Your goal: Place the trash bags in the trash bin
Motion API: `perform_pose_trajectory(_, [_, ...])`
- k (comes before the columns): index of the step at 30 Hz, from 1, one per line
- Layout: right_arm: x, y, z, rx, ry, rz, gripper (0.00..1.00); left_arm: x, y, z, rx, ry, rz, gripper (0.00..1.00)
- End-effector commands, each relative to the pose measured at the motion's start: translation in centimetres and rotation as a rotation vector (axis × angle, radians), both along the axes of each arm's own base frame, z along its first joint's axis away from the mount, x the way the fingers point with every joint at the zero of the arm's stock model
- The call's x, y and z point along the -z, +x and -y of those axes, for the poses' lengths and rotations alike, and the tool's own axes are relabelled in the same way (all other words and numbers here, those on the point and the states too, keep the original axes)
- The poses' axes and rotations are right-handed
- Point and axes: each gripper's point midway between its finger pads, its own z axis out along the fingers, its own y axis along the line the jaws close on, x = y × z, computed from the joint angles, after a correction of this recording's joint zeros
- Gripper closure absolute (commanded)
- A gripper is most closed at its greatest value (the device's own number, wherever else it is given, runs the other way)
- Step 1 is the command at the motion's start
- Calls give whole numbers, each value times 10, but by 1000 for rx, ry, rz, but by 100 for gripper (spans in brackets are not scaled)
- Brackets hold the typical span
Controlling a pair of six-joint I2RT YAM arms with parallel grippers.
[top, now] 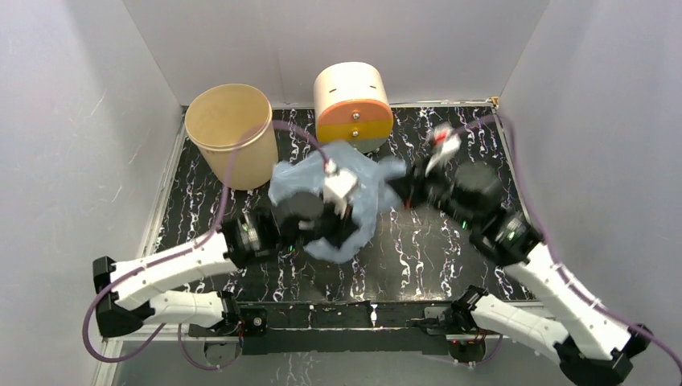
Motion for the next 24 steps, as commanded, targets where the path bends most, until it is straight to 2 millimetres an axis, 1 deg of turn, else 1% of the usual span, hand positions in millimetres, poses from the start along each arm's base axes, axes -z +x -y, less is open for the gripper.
perform_pose_trajectory(1, [-248, 9, 9, 6, 179, 614, 100, -298, 50, -24, -128, -306, 567, 100])
perform_pose_trajectory(2, [-285, -12, 12, -58, 240, 726, 100, -336, 40, -32, -88, -378, 637, 100])
perform_pose_trajectory(3, [-310, -34, 18, -107, 293, 833, 100, -361, 27, -39, -35, -442, 699, 100])
perform_pose_trajectory(4, [-316, -50, 23, -138, 327, 904, 100, -372, 14, -43, 24, -493, 731, 100])
perform_pose_trajectory(5, [-313, -63, 28, -158, 356, 952, 100, -368, 3, -48, 66, -523, 740, 100])
perform_pose_trajectory(6, [-283, -61, 23, -183, 331, 930, 100, -354, -5, -50, 99, -537, 726, 100])
perform_pose_trajectory(7, [-248, -56, 18, -194, 288, 878, 100, -322, -8, -46, 122, -521, 673, 100])
perform_pose_trajectory(8, [-202, -45, 13, -190, 231, 774, 100, -284, -10, -43, 122, -500, 595, 100])
perform_pose_trajectory(9, [-145, -34, 6, -182, 178, 615, 100, -226, -7, -36, 104, -446, 483, 100])
perform_pose_trajectory(10, [-79, -29, 0, -182, 137, 404, 100, -168, -6, -29, 70, -409, 353, 100])
perform_pose_trajectory(11, [-17, -31, -7, -197, 89, 217, 100, -103, -14, -20, 77, -360, 206, 100])
perform_pose_trajectory(12, [40, -36, -9, -186, 66, 23, 100, -35, -25, -13, 68, -307, 28, 100])
perform_pose_trajectory(13, [80, -43, -7, -149, 57, -142, 100, 15, -43, -6, 82, -294, -134, 100])
perform_pose_trajectory(14, [104, -49, -4, -114, 60, -247, 100, 75, -64, -9, 82, -254, -260, 100])
perform_pose_trajectory(15, [116, -50, -1, -71, 80, -300, 100, 101, -77, -10, 65, -240, -309, 100])
perform_pose_trajectory(16, [114, -45, 1, -36, 105, -289, 100, 113, -80, -11, 30, -226, -295, 100])
perform_pose_trajectory(17, [102, -38, 2, -19, 132, -230, 100, 116, -77, -11, 11, -202, -264, 100])
perform_pose_trajectory(18, [82, -28, 5, 13, 160, -146, 100, 106, -71, -9, 6, -175, -215, 100])
perform_pose_trajectory(19, [59, -15, 10, 63, 183, -62, 100, 89, -59, -8, -6, -136, -142, 100])
perform_pose_trajectory(21, [0, 10, 15, 123, 198, 134, 100, 30, -26, -6, -53, -76, 63, 100])
perform_pose_trajectory(22, [-40, 19, 13, 118, 191, 256, 100, -14, -7, -5, -80, -64, 181, 100])
perform_pose_trajectory(23, [-76, 26, 9, 98, 153, 357, 100, -61, 10, -4, -77, -45, 314, 100])
perform_pose_trajectory(24, [-115, 32, 3, 74, 123, 449, 100, -111, 24, -5, -90, -54, 408, 100])
